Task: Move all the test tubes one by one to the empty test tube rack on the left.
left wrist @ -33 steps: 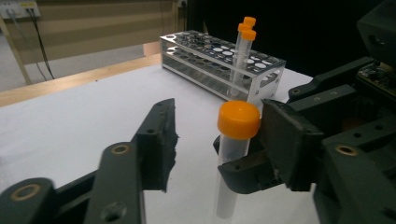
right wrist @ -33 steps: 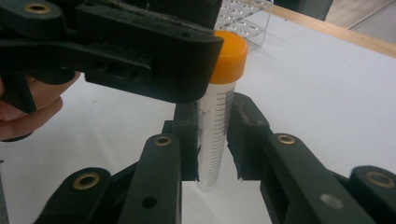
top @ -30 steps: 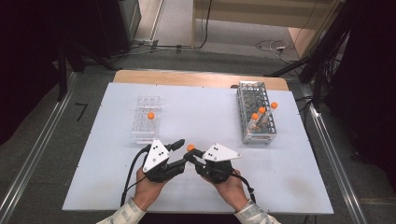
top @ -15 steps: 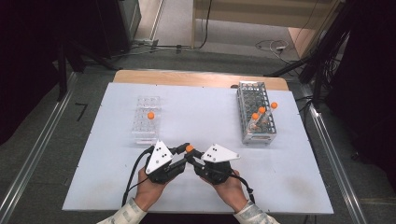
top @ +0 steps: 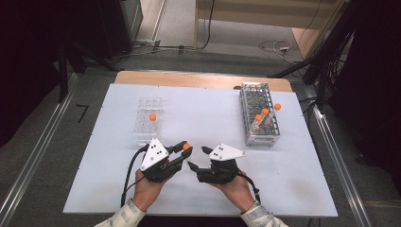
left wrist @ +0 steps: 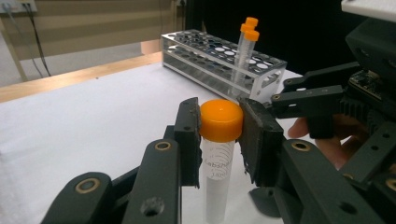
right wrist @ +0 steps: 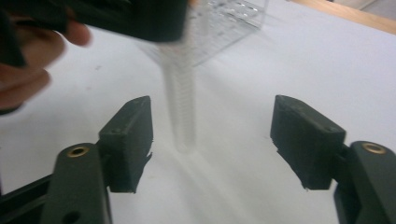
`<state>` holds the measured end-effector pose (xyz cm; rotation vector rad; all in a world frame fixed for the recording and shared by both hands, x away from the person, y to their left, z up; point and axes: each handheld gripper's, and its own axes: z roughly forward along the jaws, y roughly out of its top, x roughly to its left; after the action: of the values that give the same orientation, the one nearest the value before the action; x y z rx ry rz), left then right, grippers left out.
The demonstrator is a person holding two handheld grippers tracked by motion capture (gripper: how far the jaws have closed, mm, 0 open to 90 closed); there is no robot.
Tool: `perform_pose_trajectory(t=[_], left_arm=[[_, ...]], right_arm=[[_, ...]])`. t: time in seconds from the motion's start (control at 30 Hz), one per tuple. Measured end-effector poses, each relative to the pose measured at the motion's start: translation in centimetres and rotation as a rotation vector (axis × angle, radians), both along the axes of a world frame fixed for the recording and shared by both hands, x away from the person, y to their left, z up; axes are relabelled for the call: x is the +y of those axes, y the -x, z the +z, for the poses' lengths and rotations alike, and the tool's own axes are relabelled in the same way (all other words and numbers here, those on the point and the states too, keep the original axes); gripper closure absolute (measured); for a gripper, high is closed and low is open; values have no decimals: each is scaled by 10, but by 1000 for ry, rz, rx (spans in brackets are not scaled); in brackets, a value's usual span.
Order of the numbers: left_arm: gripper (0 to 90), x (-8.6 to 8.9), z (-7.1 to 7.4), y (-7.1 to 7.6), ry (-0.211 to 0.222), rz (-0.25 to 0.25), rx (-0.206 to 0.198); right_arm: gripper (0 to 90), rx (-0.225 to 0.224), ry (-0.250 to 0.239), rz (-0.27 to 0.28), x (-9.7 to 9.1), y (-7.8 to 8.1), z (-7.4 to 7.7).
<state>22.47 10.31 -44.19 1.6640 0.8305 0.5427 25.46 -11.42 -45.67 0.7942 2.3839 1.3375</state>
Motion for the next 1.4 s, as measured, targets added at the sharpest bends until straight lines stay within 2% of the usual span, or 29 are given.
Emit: perform_pose_trajectory(t=[0.27, 0.53, 0.73, 0.87, 1.07, 1.4], left_arm=[[699, 19, 11, -5, 37, 63, -3], [699, 51, 21, -15, 84, 159, -1], [700, 75, 34, -18, 132, 219, -25], [700, 87, 38, -24, 142, 255, -29], [700, 97, 35, -34, 125, 307, -22], [700, 107, 40, -45, 135, 358, -33]], right_arm=[[251, 11, -9, -80, -31, -8, 0], [249, 2, -21, -144, -55, -14, 4], [249, -1, -34, -178, -68, -16, 7], [249, -4, -36, -190, -72, -16, 8], [250, -7, -40, -201, -78, -15, 10], [251, -4, -49, -220, -85, -15, 10]])
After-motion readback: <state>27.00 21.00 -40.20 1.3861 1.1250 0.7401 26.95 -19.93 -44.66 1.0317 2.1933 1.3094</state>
